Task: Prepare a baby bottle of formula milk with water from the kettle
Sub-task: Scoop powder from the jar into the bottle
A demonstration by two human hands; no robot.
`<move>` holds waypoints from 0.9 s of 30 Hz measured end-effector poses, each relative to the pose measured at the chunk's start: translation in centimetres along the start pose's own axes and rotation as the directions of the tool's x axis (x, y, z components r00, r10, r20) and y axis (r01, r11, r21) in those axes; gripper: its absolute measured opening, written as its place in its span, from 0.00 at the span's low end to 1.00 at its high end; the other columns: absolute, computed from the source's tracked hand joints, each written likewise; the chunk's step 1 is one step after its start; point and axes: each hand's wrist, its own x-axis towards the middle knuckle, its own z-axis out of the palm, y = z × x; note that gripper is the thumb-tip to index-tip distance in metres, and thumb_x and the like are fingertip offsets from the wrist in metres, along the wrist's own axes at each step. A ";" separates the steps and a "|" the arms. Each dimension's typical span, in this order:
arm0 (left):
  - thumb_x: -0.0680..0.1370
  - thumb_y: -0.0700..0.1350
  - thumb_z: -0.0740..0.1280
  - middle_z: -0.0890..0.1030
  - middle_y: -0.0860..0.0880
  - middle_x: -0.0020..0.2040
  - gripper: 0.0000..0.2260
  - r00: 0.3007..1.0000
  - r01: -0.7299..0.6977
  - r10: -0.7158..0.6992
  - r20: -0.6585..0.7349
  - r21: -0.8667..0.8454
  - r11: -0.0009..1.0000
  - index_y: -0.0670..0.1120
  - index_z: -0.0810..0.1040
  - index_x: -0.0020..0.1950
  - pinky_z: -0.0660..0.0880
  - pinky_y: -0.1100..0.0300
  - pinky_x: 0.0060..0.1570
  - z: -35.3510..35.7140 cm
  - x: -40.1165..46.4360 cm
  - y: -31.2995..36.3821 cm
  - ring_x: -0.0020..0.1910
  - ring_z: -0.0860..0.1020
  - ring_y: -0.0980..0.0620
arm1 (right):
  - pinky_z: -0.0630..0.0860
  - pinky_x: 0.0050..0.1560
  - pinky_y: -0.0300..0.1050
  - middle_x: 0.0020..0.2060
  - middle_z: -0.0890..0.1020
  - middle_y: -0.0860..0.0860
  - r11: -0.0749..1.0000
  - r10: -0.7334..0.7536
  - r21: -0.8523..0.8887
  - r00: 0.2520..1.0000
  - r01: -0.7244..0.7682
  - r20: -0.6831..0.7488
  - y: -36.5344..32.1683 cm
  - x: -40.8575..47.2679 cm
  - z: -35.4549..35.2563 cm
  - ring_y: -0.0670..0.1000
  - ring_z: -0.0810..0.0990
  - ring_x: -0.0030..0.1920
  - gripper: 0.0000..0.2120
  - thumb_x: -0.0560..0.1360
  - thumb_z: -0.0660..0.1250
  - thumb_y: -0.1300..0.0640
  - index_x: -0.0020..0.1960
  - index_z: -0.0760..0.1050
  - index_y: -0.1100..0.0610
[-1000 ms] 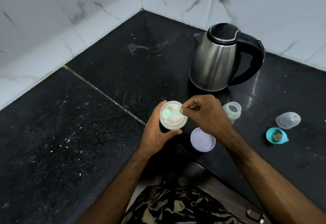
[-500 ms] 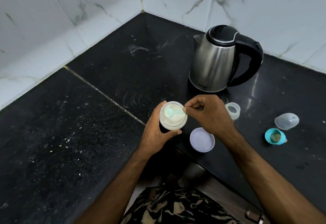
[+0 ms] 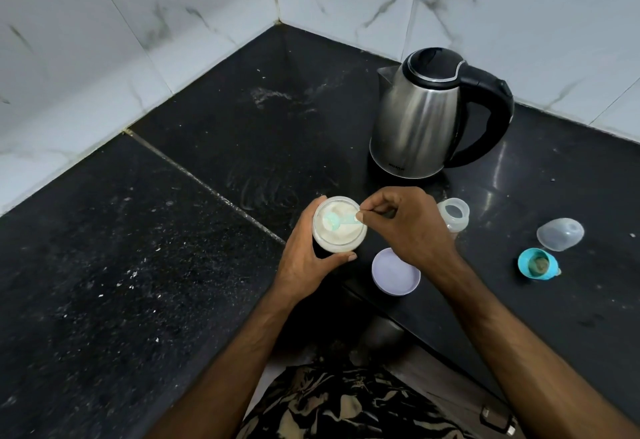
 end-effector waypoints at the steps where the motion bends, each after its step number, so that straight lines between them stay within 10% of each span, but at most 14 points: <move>1: 0.66 0.45 0.83 0.70 0.56 0.74 0.45 1.000 0.001 -0.001 0.002 0.000 1.000 0.48 0.62 0.77 0.68 0.57 0.70 0.0 0.0 0.0 0.73 0.68 0.58 | 0.71 0.38 0.31 0.34 0.82 0.40 1.000 0.001 -0.002 1.000 -0.001 0.000 0.0 0.0 0.0 0.37 0.79 0.34 0.04 0.71 0.76 0.56 0.41 0.82 0.50; 27: 0.65 0.46 0.83 0.70 0.57 0.73 0.46 1.000 0.008 -0.008 0.009 -0.002 1.000 0.51 0.61 0.77 0.70 0.50 0.70 -0.1 0.3 -0.2 0.72 0.70 0.57 | 0.80 0.46 0.44 0.39 0.85 0.47 0.999 0.025 0.032 0.999 -0.026 0.031 -0.7 -0.2 0.7 0.44 0.82 0.39 0.03 0.71 0.76 0.57 0.43 0.83 0.53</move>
